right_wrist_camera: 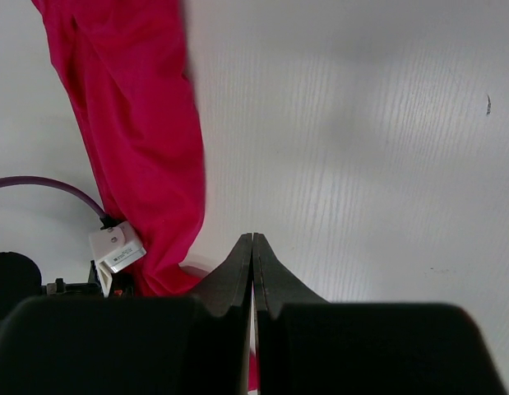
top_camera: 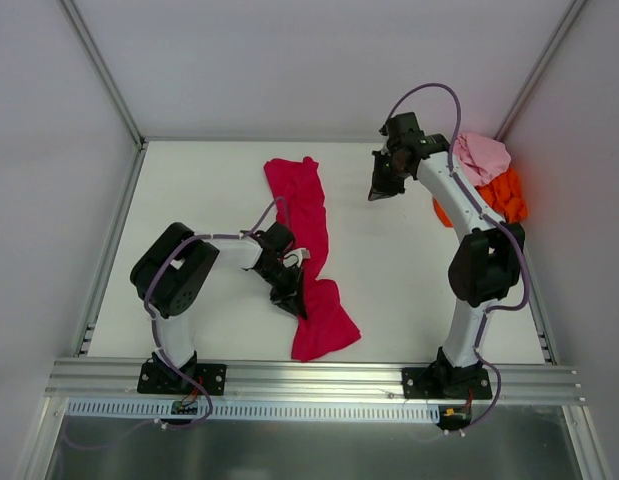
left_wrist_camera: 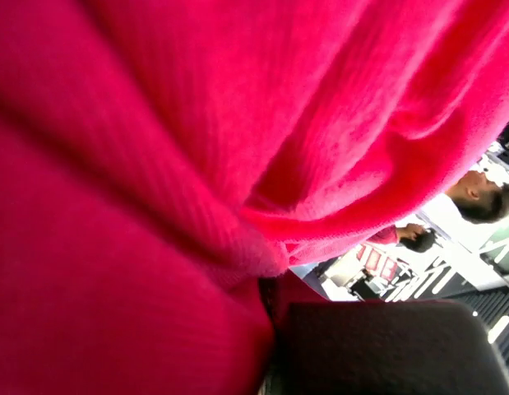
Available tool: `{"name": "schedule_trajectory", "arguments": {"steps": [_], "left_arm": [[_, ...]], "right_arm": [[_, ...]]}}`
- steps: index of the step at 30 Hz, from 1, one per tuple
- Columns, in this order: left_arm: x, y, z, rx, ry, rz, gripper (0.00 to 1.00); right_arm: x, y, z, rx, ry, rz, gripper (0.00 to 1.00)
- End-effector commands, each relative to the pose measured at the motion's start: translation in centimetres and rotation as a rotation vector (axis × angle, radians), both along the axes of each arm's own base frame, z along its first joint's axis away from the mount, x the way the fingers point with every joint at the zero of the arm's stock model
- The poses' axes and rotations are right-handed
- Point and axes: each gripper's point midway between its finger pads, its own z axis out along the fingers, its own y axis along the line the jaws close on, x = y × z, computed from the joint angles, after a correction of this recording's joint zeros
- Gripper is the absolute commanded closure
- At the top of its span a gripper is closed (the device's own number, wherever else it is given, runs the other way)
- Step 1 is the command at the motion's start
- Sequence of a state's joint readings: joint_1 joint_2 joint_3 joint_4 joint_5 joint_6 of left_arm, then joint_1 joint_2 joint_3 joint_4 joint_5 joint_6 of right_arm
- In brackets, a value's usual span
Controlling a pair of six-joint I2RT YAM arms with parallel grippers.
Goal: Fold and stack the t-shirts
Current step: Grab the bottom of the folded rectangular tshirt with left arm
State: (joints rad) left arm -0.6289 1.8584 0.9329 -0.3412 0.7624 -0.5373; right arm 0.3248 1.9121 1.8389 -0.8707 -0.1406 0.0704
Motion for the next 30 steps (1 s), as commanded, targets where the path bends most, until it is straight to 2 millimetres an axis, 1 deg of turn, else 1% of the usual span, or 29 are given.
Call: {"name": "schedule_trajectory", "arguments": {"steps": [1,3,4,6,7,8,9,10,11,13,15,16,18,21,24,28,29,30], "left_arm": [[0.8,0.3,-0.4,0.032,-0.077,-0.002,1.00],[1.2,0.6,-0.2,0.051,-0.109,0.000,1.00],[1.4,0.6,0.4,0.050,-0.131,0.001,1.00],[1.5,1.2,0.6,0.082,-0.152,0.001,1.00],[1.9,1.2,1.3,0.081,-0.181,0.005,1.00],[1.8,1.5,1.6,0.098,-0.187,0.006,1.00],[2.5,1.8,1.8,0.126,-0.222,0.017,1.00],[2.9,1.9,3.0,0.121,-0.263,0.026,1.00],[2.9,2.2,3.7,0.135,-0.276,0.034,1.00],[4.1,2.0,6.4,0.112,-0.357,0.058,1.00],[4.3,1.8,8.1,0.099,-0.377,0.063,1.00],[5.0,1.3,9.4,0.078,-0.404,0.069,1.00],[5.6,1.0,10.3,0.073,-0.417,0.066,1.00],[6.6,1.0,10.1,0.103,-0.444,0.071,1.00],[7.7,1.2,9.5,0.149,-0.461,0.089,1.00],[9.0,0.9,9.4,0.178,-0.476,0.100,1.00],[9.7,1.0,9.5,0.196,-0.495,0.114,1.00],[10.1,1.0,9.1,0.217,-0.490,0.117,1.00]], "right_arm": [[-0.7,0.5,2.5,0.035,-0.059,0.033,0.99],[-0.7,0.6,2.5,0.040,-0.063,0.031,0.99],[-0.5,0.6,2.6,0.042,-0.066,0.032,0.99],[-0.5,0.7,2.4,0.044,-0.061,0.035,0.99],[-0.4,0.9,2.4,0.045,-0.060,0.038,0.99],[-0.5,0.9,2.3,0.044,-0.057,0.038,0.99],[-0.4,1.0,2.2,0.048,-0.056,0.039,0.99],[-0.4,1.0,2.1,0.049,-0.052,0.042,0.99],[-0.5,1.0,2.0,0.049,-0.048,0.042,0.99],[-0.6,1.1,1.6,0.050,-0.040,0.051,0.99],[-0.7,1.2,1.3,0.049,-0.032,0.055,0.99],[-0.7,1.4,1.0,0.054,-0.023,0.058,0.99],[-0.8,1.7,0.7,0.063,-0.016,0.066,0.99],[-1.0,2.3,0.5,0.071,-0.010,0.083,0.99],[-1.3,2.6,0.4,0.068,-0.010,0.094,0.99],[-1.7,2.5,0.4,0.070,-0.009,0.104,0.99],[-1.8,2.6,0.6,0.074,-0.012,0.115,0.99],[-2.1,2.6,0.3,0.077,-0.004,0.117,0.99]]}}
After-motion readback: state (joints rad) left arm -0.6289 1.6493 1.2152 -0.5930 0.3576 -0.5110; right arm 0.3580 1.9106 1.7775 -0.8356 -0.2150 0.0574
